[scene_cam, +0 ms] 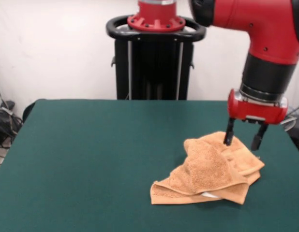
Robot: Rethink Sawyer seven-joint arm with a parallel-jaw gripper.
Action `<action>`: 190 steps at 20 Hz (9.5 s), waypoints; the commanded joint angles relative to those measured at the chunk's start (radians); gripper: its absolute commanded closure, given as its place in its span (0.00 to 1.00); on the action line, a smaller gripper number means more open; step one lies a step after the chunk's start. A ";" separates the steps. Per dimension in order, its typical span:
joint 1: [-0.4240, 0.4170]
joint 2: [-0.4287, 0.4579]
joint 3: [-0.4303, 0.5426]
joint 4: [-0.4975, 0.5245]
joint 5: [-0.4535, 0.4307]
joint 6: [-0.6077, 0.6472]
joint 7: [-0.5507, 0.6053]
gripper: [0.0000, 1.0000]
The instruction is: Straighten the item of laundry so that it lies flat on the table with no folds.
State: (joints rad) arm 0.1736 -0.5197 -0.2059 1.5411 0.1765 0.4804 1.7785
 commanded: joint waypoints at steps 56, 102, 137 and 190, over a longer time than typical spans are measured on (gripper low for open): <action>0.148 0.173 0.037 0.159 0.192 -0.239 0.342 0.00; 0.320 0.287 -0.190 0.069 0.365 -0.278 0.343 0.00; 0.221 0.312 -0.048 0.029 0.336 -0.282 0.244 1.00; 0.180 -0.153 -0.140 0.281 0.232 0.143 0.206 1.00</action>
State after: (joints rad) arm 0.3463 -0.5728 -0.3593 1.7504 0.4515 0.4459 1.8133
